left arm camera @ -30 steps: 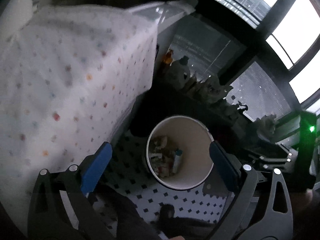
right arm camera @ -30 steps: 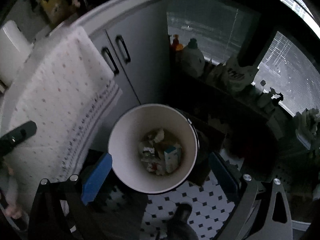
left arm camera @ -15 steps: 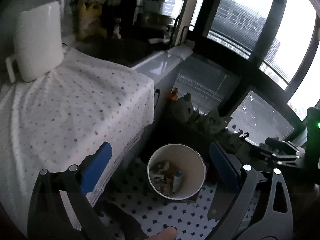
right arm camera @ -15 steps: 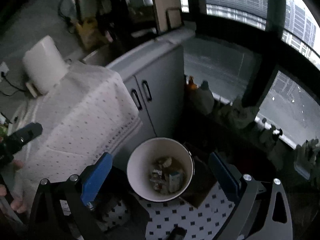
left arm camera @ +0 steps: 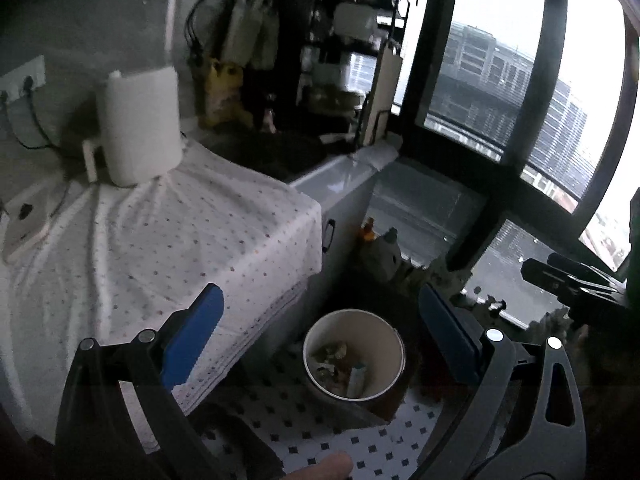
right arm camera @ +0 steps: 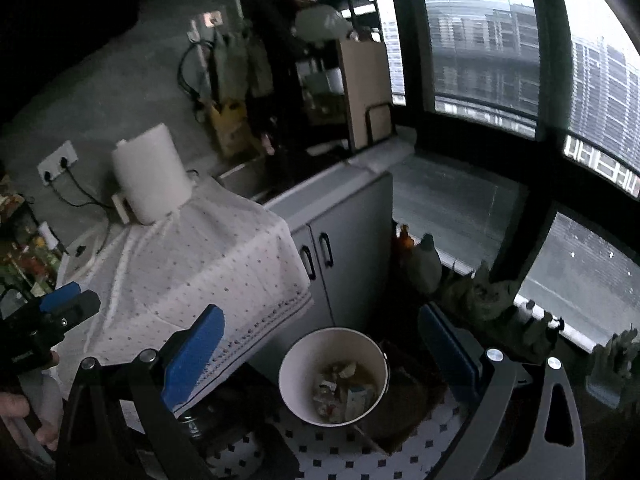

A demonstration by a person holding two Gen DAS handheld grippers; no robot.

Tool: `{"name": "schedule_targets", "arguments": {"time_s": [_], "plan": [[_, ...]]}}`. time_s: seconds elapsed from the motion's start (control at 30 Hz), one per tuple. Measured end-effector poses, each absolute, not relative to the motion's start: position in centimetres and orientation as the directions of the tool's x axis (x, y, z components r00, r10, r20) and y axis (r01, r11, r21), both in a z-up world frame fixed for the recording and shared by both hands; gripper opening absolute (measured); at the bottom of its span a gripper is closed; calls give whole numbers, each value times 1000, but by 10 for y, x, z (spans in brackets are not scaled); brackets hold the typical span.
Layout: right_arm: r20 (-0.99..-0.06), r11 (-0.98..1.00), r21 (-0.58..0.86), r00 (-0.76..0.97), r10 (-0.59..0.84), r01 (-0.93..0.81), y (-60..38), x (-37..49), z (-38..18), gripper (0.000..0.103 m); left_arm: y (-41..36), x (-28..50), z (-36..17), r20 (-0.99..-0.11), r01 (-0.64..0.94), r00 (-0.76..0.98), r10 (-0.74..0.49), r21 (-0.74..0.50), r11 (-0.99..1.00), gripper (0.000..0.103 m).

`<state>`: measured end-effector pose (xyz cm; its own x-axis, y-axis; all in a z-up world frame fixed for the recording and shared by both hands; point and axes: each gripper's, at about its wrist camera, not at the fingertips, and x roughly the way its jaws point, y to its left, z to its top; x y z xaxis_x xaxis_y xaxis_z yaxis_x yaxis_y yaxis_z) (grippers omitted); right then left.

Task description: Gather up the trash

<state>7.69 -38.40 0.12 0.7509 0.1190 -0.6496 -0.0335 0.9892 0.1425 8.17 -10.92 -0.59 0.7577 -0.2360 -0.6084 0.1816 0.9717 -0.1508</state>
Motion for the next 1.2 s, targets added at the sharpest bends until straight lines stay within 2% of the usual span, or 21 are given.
{"name": "schedule_targets", "arguments": {"time_s": [0.5,1.2], "plan": [[-552,982,134,813,185,-133,-376,22,50,95,-105,10,47,-493,84,861,-125,-103,991,97],[-535,961,154,798,276,-229,-354,-6,34,95,-89,-34,46,-472,-57,882,2,-103,993,97]]}}
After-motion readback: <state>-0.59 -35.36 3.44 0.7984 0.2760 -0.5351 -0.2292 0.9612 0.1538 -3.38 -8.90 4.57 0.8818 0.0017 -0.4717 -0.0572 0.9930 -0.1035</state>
